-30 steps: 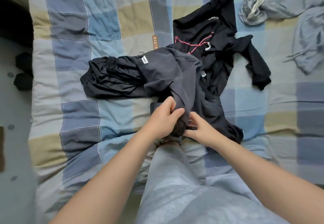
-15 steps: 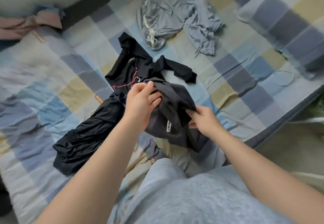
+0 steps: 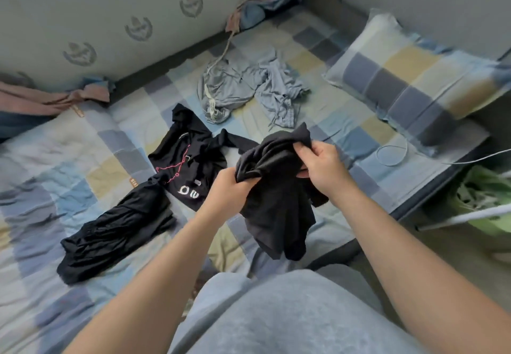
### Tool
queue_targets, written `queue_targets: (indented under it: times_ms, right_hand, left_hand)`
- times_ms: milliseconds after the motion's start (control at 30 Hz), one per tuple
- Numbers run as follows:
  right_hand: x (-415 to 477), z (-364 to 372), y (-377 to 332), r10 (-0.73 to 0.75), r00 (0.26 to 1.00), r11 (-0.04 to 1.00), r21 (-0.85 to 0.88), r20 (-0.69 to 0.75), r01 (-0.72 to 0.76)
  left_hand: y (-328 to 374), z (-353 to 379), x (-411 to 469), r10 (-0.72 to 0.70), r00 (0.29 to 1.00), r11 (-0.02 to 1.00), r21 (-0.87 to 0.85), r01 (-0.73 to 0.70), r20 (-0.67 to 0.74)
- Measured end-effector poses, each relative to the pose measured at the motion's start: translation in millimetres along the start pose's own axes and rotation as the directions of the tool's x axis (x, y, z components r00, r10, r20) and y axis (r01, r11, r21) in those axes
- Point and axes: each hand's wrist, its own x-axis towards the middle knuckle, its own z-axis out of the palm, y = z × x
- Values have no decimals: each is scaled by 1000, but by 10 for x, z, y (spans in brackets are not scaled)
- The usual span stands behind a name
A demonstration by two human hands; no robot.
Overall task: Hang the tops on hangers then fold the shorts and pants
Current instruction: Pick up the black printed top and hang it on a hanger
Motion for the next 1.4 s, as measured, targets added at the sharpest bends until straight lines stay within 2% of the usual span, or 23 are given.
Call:
queue_targets:
  times_ms: [133,267,367,433,533,600,700,767,867,1000,1167,1300,1367,1400]
  right_hand:
    - [-153,-444,-424,-53,996,998,-31,67,55]
    - [-317,-682,-860,-62,992,998,8,111,61]
    - [-493,-741,-1087,-99,974,995,38,203,93]
    - [-653,-635,-1148,-127,936,992,25,328,125]
    - [-899,-256,-1122,-58,856,985,-109,513,132]
    - [-1010,40,-989,26,827,951,-268,561,151]
    - [-1114,425,-694,85,855,831,-510,512,223]
    - [-1202,595,-577,61,878,801,-549,475,241]
    - [-1332,735,-590,-29,895,784,-545,446,297]
    - [-1474,868,-813,-174,896,820,-444,409,362]
    - [-1455,1049,-1186,-311,902,839,-361,298,408]
    - [-1546,1309,-1462,-381,899,795,-420,217,438]
    - [-1695,1493,-1547,-387,878,786,-396,282,474]
    - [-1810,1585,-1584,-383,846,792,-339,371,507]
  left_hand:
    - [616,38,-307,-76,992,976,-210,55,-96]
    - [1139,-65,-623,-193,964,858,-509,74,-185]
    - [1379,-215,-861,-192,959,799,-600,30,-208]
    - [1472,-320,-1006,-158,962,775,-632,-18,-221]
    - [1523,-479,-1235,-103,969,752,-655,-73,-226]
    - [1504,-638,-1417,-101,969,730,-679,-83,-226]
    - [1360,-965,-1714,-125,957,696,-711,-105,-263]
    - [1212,-1210,-1928,-137,946,700,-705,-118,-294]
    - [955,-1560,-2241,-152,930,731,-671,-122,-335]
    - [632,-2011,-2609,-226,877,733,-667,-133,-423]
    - [283,-2340,-2997,-411,792,673,-736,-70,-451]
    - [231,-2342,-3175,-395,815,579,-804,-138,-425]
    - [323,-2299,-3227,-371,844,533,-833,-149,-388]
    - [383,-2271,-3245,-365,853,516,-844,-147,-372]
